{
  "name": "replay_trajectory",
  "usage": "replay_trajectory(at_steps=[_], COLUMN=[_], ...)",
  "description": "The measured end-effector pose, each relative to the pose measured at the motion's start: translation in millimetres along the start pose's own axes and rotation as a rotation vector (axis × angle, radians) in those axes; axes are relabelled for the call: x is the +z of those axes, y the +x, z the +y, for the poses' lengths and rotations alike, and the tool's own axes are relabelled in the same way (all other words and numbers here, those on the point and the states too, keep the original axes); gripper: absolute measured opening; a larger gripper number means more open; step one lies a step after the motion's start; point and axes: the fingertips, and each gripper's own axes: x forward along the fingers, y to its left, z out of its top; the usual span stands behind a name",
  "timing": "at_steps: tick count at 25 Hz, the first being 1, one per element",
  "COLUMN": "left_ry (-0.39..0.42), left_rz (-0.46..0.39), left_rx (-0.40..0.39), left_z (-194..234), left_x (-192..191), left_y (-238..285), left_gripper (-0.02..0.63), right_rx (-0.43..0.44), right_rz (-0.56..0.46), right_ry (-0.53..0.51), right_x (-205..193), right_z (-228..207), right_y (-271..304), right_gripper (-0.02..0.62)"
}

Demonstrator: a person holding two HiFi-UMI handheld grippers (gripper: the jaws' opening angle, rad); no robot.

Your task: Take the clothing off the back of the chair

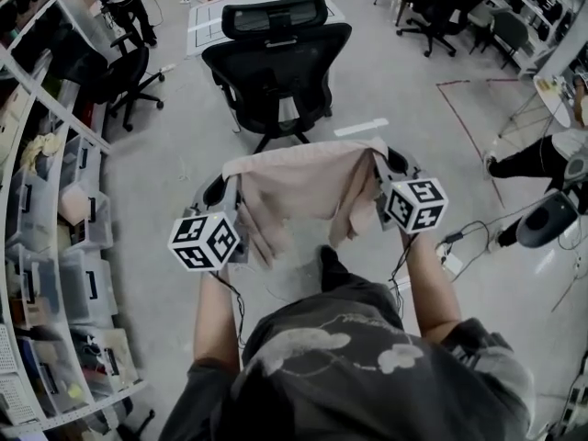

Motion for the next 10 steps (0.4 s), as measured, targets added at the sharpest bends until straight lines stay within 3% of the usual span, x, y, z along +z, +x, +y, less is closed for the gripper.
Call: replay_trajectory(at_steps=[10], left_ry=[0.017], left_rz=[0.008], left_rx=[-0.013], left_z=[-7.0], left_x=[-6.7], left_y=[-42.5], left_gripper=[0.005], right_rx=[0.002], right_rz=[-0.008], right_ry=[-0.014], right_x=[-4.0], right_z=[30.7], right_y=[-37.3], right_gripper=[-0.003])
